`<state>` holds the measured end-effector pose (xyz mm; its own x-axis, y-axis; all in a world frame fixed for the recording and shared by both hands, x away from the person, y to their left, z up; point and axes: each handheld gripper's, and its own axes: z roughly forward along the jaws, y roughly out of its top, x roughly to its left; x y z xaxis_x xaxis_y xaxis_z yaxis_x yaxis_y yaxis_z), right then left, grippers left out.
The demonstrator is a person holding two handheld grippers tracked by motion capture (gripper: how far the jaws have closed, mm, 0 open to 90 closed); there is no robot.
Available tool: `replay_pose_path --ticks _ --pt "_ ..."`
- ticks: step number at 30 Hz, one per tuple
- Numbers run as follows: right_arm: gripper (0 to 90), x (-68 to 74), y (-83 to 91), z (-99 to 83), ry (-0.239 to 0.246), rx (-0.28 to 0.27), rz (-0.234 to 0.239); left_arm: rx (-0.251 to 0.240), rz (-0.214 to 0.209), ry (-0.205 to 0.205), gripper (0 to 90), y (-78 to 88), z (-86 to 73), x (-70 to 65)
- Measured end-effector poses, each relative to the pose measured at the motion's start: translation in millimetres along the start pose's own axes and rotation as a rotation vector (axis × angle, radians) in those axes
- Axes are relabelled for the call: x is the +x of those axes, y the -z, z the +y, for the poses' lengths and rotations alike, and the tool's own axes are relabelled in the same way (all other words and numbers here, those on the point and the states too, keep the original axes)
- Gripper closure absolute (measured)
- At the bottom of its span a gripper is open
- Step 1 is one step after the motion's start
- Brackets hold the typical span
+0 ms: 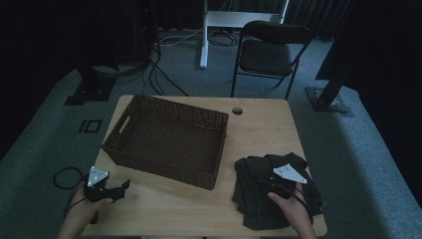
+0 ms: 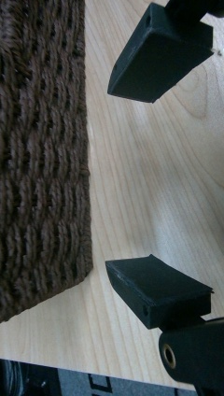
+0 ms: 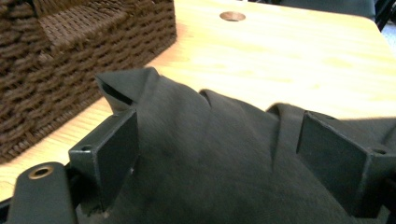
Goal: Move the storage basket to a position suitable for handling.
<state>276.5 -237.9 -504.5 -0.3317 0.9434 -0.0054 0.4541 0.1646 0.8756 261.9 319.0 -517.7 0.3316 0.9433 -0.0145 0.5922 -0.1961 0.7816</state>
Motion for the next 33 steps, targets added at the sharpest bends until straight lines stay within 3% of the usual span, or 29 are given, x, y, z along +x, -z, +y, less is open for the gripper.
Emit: replay_pose_path --ticks 5,17,26,30,33 --pt "12.8 7.7 -3.2 10.7 0.01 -0.017 0.021 -0.024 -0.009 0.002 14.8 8.0 9.6 4.2" --pt "12.8 31.5 -14.0 34.9 0.018 -0.058 0.082 -0.075 0.029 -0.025 14.9 22.5 42.8 16.8" --pt "12.8 47.8 -20.0 52.3 0.031 -0.079 0.097 -0.116 0.028 0.002 14.9 21.6 64.7 29.1" --pt "12.8 54.3 -23.2 55.5 0.029 -0.081 0.114 -0.147 -0.014 0.044 14.9 19.1 72.6 35.2" --pt "12.8 60.5 -26.5 57.7 0.014 -0.084 0.126 -0.158 -0.004 0.027 14.9 17.1 78.5 37.5"
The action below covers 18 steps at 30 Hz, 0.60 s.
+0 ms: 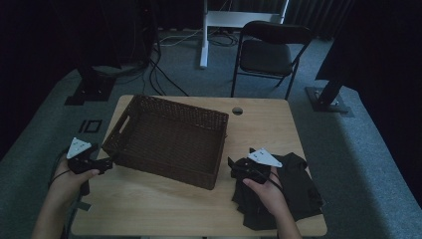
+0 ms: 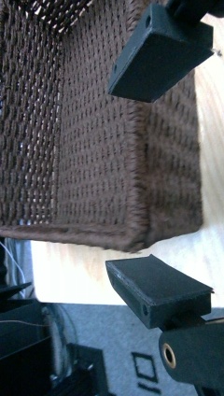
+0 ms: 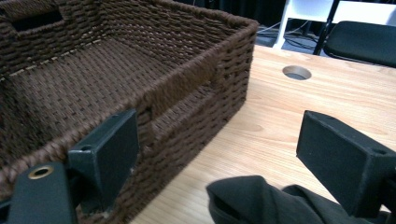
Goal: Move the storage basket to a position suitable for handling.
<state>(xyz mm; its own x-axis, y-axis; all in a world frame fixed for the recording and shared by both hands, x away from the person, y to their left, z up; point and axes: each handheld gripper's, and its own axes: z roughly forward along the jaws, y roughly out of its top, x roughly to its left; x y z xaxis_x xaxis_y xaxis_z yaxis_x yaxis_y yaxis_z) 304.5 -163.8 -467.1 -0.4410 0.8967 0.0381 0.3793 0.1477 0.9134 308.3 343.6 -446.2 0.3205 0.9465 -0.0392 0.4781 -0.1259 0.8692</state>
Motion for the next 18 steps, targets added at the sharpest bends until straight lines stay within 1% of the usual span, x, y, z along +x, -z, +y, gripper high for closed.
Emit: replay_pose_path --ticks 1,3,4,5,6,7,9,10,11,12,13,14,16,17,18 --pt "12.8 0.0 0.0 0.0 0.0 0.0 0.0 -0.003 0.002 0.004 14.9 -1.6 2.1 1.0" --pt "12.8 1.9 -2.3 0.1 -0.002 0.001 -0.002 -0.012 0.005 -0.015 14.9 -5.4 6.2 3.5" --pt "12.8 3.5 -4.1 0.5 -0.012 -0.002 -0.005 -0.01 0.009 -0.013 14.9 -7.2 8.3 4.7" --pt "12.7 4.3 -4.6 1.0 -0.012 -0.005 -0.004 -0.01 0.017 -0.022 14.9 -9.1 10.5 5.8" --pt "12.8 5.2 -5.0 1.8 -0.013 -0.007 -0.005 -0.002 0.019 -0.027 14.9 -14.6 14.8 8.8" --pt "12.8 5.2 -5.0 1.8 -0.013 -0.007 -0.005 -0.002 0.019 -0.027 14.9 -14.6 14.8 8.8" --pt "12.8 7.4 -5.8 4.1 -0.014 -0.016 -0.006 -0.007 0.026 -0.032 15.3 -19.7 17.6 11.4" --pt "12.8 10.1 -6.6 6.9 -0.006 -0.018 -0.009 0.0 0.025 -0.028 15.3 -26.3 19.6 15.1" --pt "12.8 10.1 -6.6 6.9 -0.006 -0.018 -0.009 0.0 0.025 -0.028 15.3 -26.3 19.6 15.1" --pt "12.8 13.2 -7.8 10.1 -0.005 -0.024 -0.004 0.017 0.04 -0.027 15.3 -33.6 20.6 19.3" --pt "12.7 15.1 -8.5 11.7 -0.006 -0.027 -0.001 0.017 0.04 -0.027 15.3 -33.6 20.6 19.3" --pt "12.8 16.9 -9.4 13.2 -0.006 -0.031 0.002 0.024 0.041 -0.018 15.3 -37.0 20.8 21.5" --pt "12.8 18.8 -10.6 14.4 -0.005 -0.031 0.007 0.026 0.056 -0.006 15.3 -43.4 21.5 25.3" --pt "12.8 23.3 -13.9 16.1 -0.007 -0.031 0.011 0.028 0.058 -0.008 15.4 -46.0 21.5 26.3" --pt "12.8 25.3 -15.6 16.5 -0.009 -0.031 0.014 0.027 0.043 0.017 15.4 -50.4 21.2 27.4"
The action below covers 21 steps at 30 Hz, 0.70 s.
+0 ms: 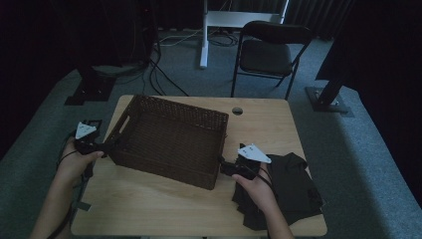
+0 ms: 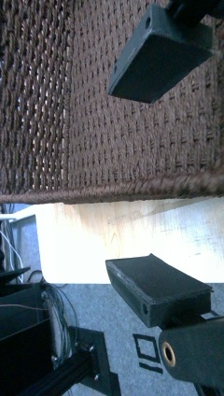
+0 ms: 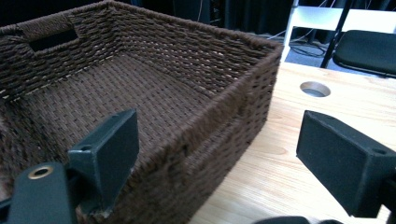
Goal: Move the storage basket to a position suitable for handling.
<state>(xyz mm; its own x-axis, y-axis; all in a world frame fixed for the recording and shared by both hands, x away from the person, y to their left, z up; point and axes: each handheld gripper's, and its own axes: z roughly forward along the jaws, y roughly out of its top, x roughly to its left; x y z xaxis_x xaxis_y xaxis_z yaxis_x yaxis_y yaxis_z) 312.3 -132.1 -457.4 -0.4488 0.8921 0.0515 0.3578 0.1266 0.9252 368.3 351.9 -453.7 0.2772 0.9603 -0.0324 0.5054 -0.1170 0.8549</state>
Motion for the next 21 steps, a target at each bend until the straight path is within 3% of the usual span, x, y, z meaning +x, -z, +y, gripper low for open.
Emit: replay_pose_path --ticks 9,10,15,18,21 --pt "13.0 17.2 -15.5 -4.9 0.004 0.011 -0.003 0.014 0.019 -0.003 21.7 -13.3 -3.0 1.4" --pt "13.7 19.1 -17.1 -6.0 0.003 0.014 -0.005 0.016 0.017 0.017 23.9 -15.8 -5.8 1.3" --pt "17.8 26.7 -22.2 -10.8 -0.011 0.03 0.006 0.012 0.011 0.029 41.0 -18.5 -12.0 3.0" --pt "29.7 29.1 -25.0 -15.3 -0.019 0.038 -0.002 -0.018 -0.006 0.068 53.5 -18.6 -13.9 2.5" --pt "30.5 29.9 -26.3 -17.6 -0.028 0.044 -0.003 -0.007 0.002 0.085 60.1 -19.1 -12.9 1.4"
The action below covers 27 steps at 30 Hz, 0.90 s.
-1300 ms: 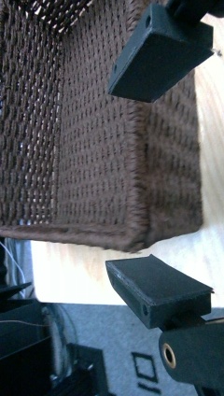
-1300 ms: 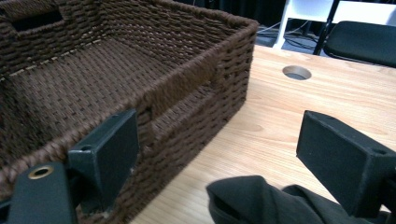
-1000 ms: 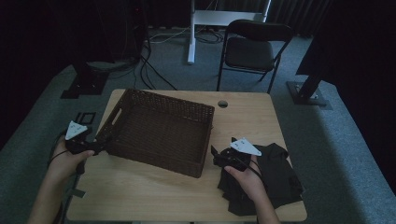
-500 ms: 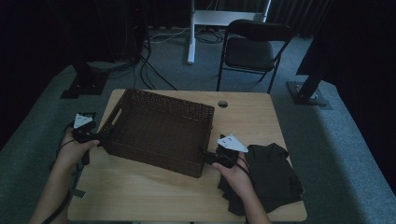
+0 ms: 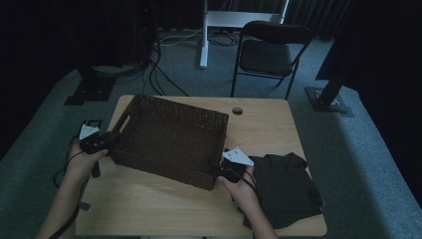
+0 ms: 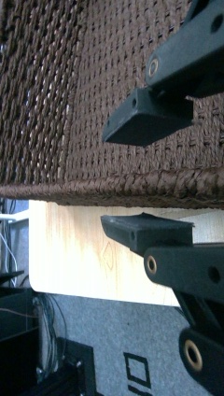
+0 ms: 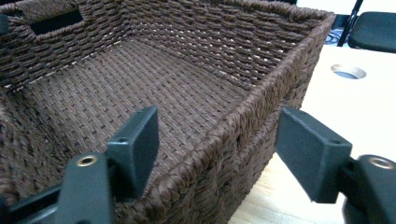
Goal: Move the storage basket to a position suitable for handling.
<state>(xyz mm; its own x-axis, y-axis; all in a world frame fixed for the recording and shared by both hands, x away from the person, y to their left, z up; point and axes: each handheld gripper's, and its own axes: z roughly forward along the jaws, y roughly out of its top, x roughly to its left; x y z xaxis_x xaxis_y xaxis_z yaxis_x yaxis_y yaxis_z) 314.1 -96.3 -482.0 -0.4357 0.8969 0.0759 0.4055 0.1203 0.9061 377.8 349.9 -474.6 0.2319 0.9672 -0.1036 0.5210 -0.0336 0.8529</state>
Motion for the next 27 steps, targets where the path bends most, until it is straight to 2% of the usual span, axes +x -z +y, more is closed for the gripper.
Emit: replay_pose_path --ticks 1,2,3,5,6,11,13,20,21,27 --pt "33.3 1.6 -1.0 -1.1 -0.004 0.008 0.003 0.01 0.009 -0.018 60.9 -0.6 1.5 -2.2" --pt "33.3 1.6 -1.0 -1.1 -0.004 0.008 0.003 0.01 0.009 -0.018 63.9 -0.6 1.5 -2.2" --pt "37.1 3.2 -0.9 -0.8 -0.002 0.01 -0.004 0.016 0.007 -0.015 65.7 -0.8 1.7 -2.9" --pt "38.4 3.8 -1.0 -0.6 0.0 0.01 -0.006 0.028 0.014 -0.028 66.0 -0.8 1.7 -4.0" --pt "43.5 4.8 -1.4 -0.5 -0.007 0.017 -0.001 0.031 0.013 -0.019 67.7 -0.4 1.7 -3.9" --pt "48.5 6.4 -2.4 -0.7 -0.029 0.014 -0.031 0.041 0.017 0.017 69.1 1.8 0.8 -5.4" --pt "50.2 6.7 -2.9 -0.8 -0.028 0.013 -0.044 0.051 0.032 0.014 69.2 3.6 0.6 -8.8" --pt "54.4 4.6 -4.2 1.7 -0.029 0.024 -0.066 0.047 0.04 0.026 69.3 6.5 -2.2 -12.5" --pt "55.8 3.3 -5.0 3.3 -0.023 0.034 -0.072 0.045 0.053 0.026 69.3 8.3 -3.8 -15.3" --pt "58.3 -1.6 -7.0 6.0 -0.019 0.047 -0.072 0.037 0.072 0.052 69.4 12.2 -7.4 -20.9"
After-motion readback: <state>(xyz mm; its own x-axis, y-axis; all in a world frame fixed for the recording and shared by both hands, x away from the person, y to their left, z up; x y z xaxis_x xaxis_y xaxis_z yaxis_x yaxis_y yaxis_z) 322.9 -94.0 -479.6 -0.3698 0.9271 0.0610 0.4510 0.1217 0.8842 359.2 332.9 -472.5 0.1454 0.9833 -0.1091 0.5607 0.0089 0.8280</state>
